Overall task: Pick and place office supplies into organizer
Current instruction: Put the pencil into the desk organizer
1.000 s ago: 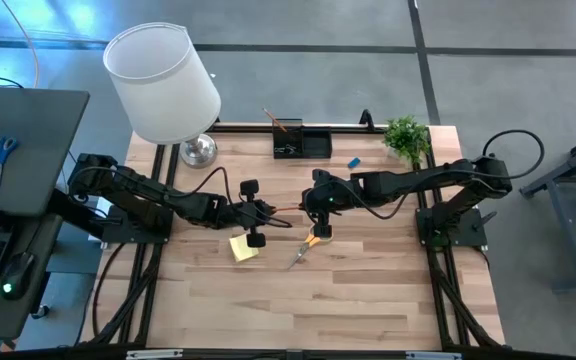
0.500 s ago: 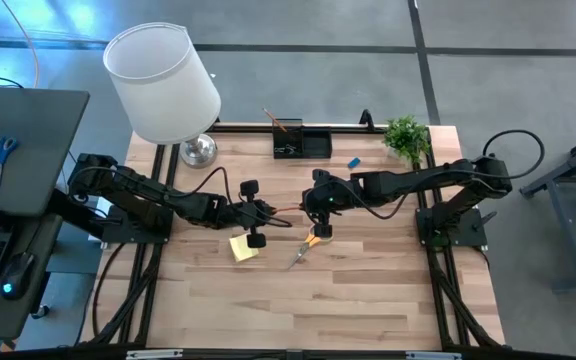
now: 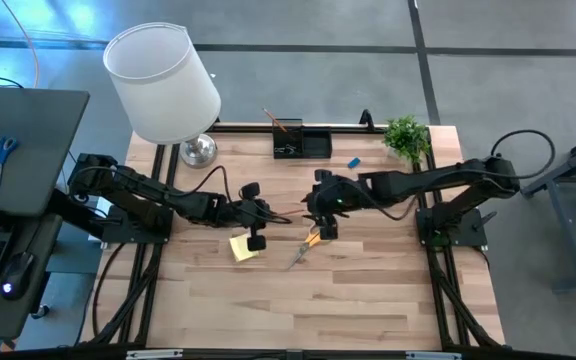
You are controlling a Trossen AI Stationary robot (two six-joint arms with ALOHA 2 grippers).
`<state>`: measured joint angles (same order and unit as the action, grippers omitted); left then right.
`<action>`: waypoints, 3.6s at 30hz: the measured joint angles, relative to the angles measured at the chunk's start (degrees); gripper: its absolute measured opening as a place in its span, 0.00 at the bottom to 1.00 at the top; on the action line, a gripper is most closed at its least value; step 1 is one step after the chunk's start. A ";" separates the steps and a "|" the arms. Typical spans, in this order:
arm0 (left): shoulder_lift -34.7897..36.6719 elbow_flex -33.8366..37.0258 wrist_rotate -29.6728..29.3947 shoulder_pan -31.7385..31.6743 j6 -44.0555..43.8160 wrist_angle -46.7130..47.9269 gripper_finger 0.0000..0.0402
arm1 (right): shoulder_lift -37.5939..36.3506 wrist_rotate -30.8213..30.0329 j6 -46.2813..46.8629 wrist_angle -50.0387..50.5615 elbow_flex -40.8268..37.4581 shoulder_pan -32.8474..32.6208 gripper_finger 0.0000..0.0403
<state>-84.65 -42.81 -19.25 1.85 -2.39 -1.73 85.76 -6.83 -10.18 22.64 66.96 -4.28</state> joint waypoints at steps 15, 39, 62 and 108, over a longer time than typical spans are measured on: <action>0.01 19.59 9.79 0.78 -1.10 -49.64 0.00 | -12.44 6.67 -3.09 -44.15 -23.79 -0.85 0.37; 0.01 19.89 9.64 0.78 -2.38 -49.13 0.00 | 5.11 24.48 -1.46 -70.03 -22.01 3.44 0.47; 0.01 19.87 11.97 0.82 -2.14 -52.26 0.00 | 6.98 27.12 -4.86 -71.46 -21.99 3.55 0.36; 0.03 19.85 10.30 0.74 -1.62 -52.34 0.18 | 14.66 29.69 -0.19 -85.66 -22.01 5.08 0.01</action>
<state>-84.62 -22.96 -8.95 2.59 -4.02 -54.07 100.42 22.87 -10.38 -63.02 44.95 0.80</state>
